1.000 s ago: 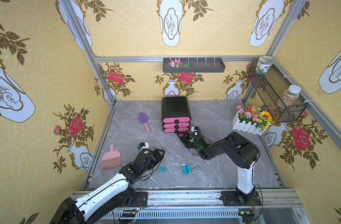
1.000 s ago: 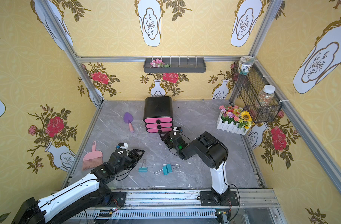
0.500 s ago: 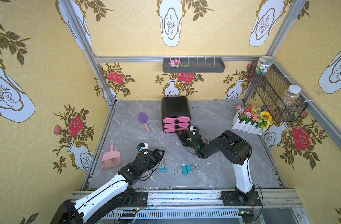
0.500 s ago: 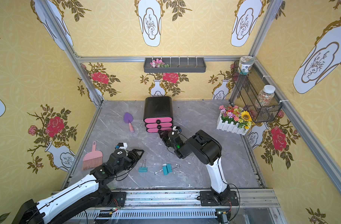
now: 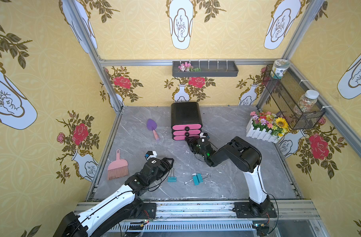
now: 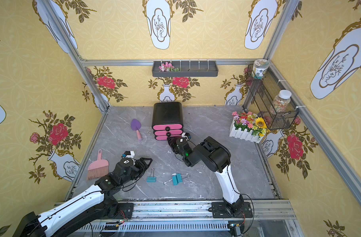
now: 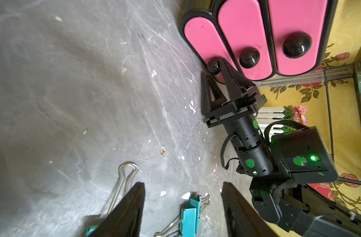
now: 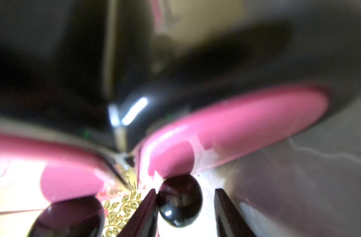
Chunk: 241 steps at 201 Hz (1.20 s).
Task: Put the binder clips in the drawer according to color
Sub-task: Open the drawer in the storage box.
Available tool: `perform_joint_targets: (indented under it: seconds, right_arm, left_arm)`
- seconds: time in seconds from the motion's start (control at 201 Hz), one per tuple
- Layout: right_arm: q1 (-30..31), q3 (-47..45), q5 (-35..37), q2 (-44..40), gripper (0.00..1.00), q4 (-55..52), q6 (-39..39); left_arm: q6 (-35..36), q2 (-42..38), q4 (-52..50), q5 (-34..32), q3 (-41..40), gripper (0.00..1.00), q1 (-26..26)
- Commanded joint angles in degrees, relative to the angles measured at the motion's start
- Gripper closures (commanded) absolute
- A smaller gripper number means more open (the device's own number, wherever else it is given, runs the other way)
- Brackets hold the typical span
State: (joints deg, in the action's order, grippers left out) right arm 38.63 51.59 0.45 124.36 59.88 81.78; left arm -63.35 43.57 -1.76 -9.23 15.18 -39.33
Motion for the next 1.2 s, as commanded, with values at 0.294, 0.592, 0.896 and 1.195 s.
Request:
perform_joint_targets:
  seconds: [0.294, 0.592, 0.896, 1.195]
  right_arm:
    - [0.48, -0.60, 3.42, 3.35, 0.62, 5.85, 2.72]
    - [0.83, -2.12, 3.77, 2.70, 0.74, 6.00, 2.71]
    - [3.07, -7.44, 4.72, 0.39, 0.75, 7.94, 3.12]
    - [5.82, -13.10, 6.11, -1.47, 0.76, 12.19, 5.19]
  left_arm:
    - [1.04, -0.68, -0.79, 0.45, -0.37, 0.35, 0.13]
    - [1.03, -1.00, -1.05, 0.37, -0.03, 0.35, 0.13]
    - [0.93, -1.38, -1.11, 0.26, -0.04, 0.35, 0.13]
    - [0.81, -2.72, -1.75, 0.18, 0.14, 0.35, 0.13]
